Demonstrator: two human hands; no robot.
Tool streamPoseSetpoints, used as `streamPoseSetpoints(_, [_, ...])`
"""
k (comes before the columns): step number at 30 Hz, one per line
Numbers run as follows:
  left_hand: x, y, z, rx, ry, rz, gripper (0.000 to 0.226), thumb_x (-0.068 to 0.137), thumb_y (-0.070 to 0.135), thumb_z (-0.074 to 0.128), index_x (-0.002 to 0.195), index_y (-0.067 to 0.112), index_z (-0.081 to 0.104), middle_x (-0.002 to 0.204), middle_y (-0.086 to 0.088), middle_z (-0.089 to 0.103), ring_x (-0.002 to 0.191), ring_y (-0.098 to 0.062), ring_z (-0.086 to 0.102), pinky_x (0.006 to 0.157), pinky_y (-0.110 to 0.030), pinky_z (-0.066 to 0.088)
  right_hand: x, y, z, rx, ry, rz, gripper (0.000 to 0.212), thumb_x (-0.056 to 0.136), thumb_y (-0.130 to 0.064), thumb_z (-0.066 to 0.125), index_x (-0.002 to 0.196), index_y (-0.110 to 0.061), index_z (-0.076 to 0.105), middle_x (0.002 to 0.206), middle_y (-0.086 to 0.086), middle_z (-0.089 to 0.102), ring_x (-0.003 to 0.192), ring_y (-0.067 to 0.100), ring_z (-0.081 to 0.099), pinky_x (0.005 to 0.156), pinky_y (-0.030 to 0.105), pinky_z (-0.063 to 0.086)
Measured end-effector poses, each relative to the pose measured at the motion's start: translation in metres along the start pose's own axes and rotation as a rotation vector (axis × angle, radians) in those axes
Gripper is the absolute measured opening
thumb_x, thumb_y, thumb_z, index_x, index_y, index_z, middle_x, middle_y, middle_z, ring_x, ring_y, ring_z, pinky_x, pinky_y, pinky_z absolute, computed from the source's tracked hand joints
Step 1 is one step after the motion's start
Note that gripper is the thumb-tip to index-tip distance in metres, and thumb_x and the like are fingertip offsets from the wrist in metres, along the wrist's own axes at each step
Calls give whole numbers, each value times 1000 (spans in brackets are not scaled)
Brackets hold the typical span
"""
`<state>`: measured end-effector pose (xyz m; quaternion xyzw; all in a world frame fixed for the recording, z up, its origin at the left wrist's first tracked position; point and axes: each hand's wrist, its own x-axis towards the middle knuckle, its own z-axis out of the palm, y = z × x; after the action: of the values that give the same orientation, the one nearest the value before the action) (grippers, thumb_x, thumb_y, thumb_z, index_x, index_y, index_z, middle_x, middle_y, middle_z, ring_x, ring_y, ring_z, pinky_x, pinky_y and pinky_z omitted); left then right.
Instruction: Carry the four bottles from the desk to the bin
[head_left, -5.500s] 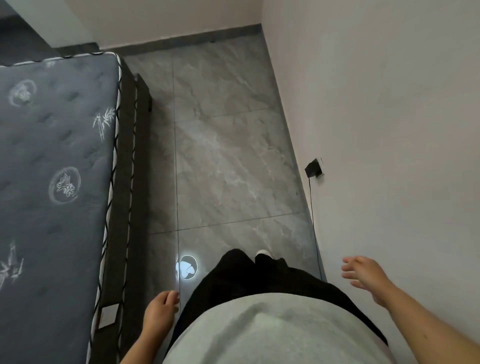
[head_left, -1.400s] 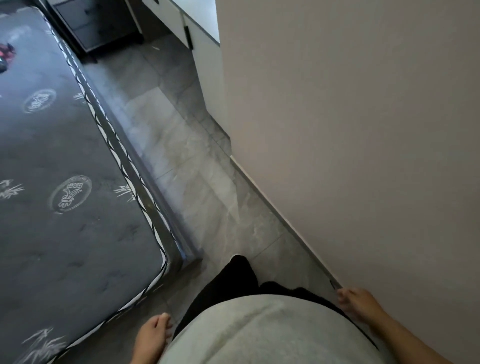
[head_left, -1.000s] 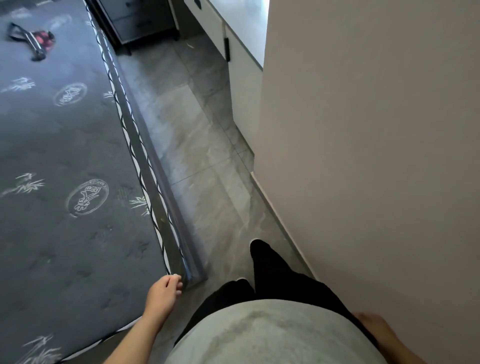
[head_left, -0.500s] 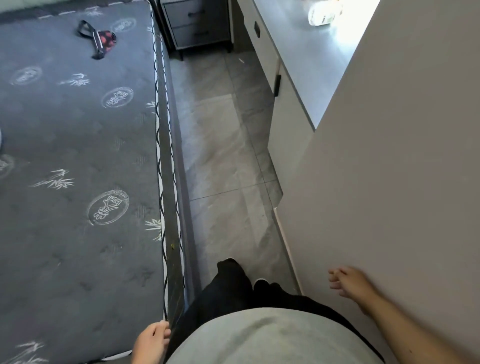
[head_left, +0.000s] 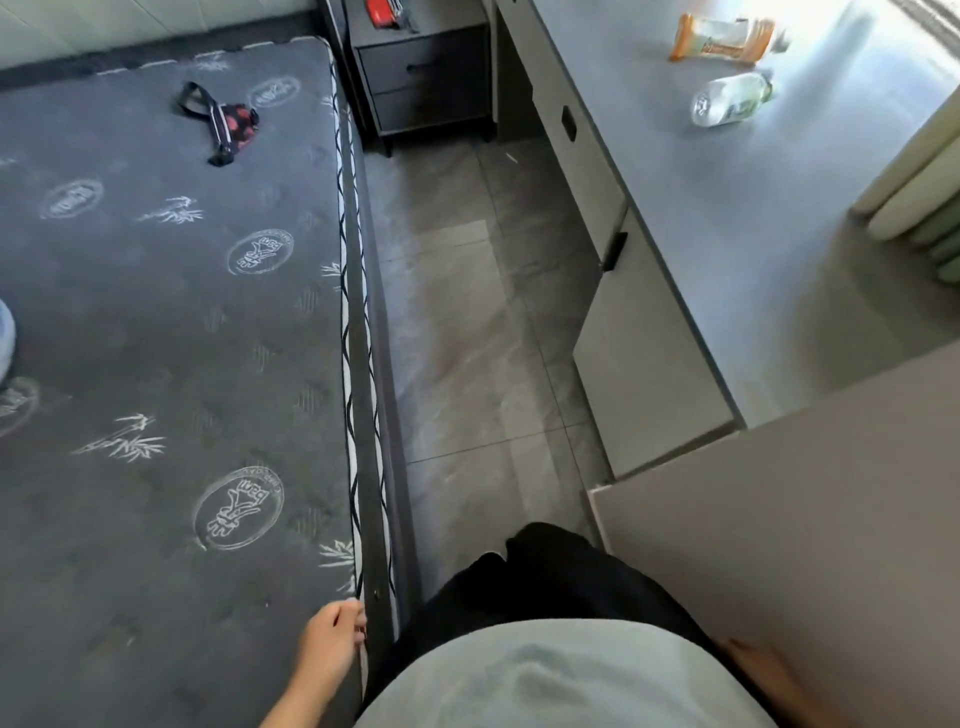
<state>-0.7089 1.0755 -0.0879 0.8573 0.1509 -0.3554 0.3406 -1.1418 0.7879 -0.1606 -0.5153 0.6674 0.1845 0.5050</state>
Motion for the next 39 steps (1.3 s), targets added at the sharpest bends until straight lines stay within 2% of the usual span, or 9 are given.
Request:
streamPoseSetpoints(4, [38,55,0,-8,-34,37,28,95,7,42,101,-10,62,83,-18,59,64,-23,50,58,-31,39,5,-74,4,93,-9,-12,24,94,5,42,92,14,64,95,30,66,85,36,62,59,30,43])
streamPoseSetpoints(7, [65,90,2,16,-54,50,24,95,6,43,101,-8,61,88,-18,60,66,-23,51,62,-31,41,1,-204,22,-50,16,-84,22,92,5,46,97,15,65,111,35,63,97,35,62,62,32,40])
streamPoseSetpoints(9, [78,106,2,28,-44,65,23,95,7,42,100,-5,61,91,-19,60,70,-25,51,69,-32,42,11,-269,33,94,66,-139,25,93,7,43,104,19,62,112,37,62,105,42,60,65,28,48])
streamPoseSetpoints(14, [111,130,-4,-20,19,16,22,95,6,44,94,-8,62,82,-18,59,60,-22,48,54,-30,36,33,-372,31,73,19,-146,29,96,-1,37,112,11,59,82,18,60,70,27,54,52,27,36])
streamPoseSetpoints(17, [131,140,-10,-54,36,-35,21,93,3,47,94,-11,63,85,-21,60,67,-25,51,57,-30,37,43,-433,28,85,30,-167,25,97,-1,36,106,3,59,72,12,54,58,22,49,46,22,37])
streamPoseSetpoints(26, [224,205,-33,-28,37,-107,19,87,1,57,72,-7,64,75,-24,63,66,-28,57,76,-39,49,67,-509,43,146,36,-100,24,97,-3,35,103,3,58,69,10,52,57,21,47,38,17,32])
streamPoseSetpoints(33, [302,340,-55,61,-41,103,21,93,5,48,90,-9,65,81,-20,62,56,-21,48,53,-26,35,59,-520,70,216,111,49,26,94,5,40,103,17,60,69,14,57,51,21,44,29,13,32])
streamPoseSetpoints(36, [324,398,-52,111,-92,186,21,94,4,46,93,-7,63,85,-20,61,58,-21,47,53,-26,33,60,-520,77,213,185,91,23,90,7,48,100,16,66,94,25,68,75,27,56,56,16,45])
streamPoseSetpoints(39, [337,444,-43,182,-147,240,19,94,5,46,91,-4,63,84,-18,61,60,-22,48,53,-26,34,58,-528,80,209,208,137,21,88,5,53,98,12,70,117,25,65,109,31,59,83,26,43])
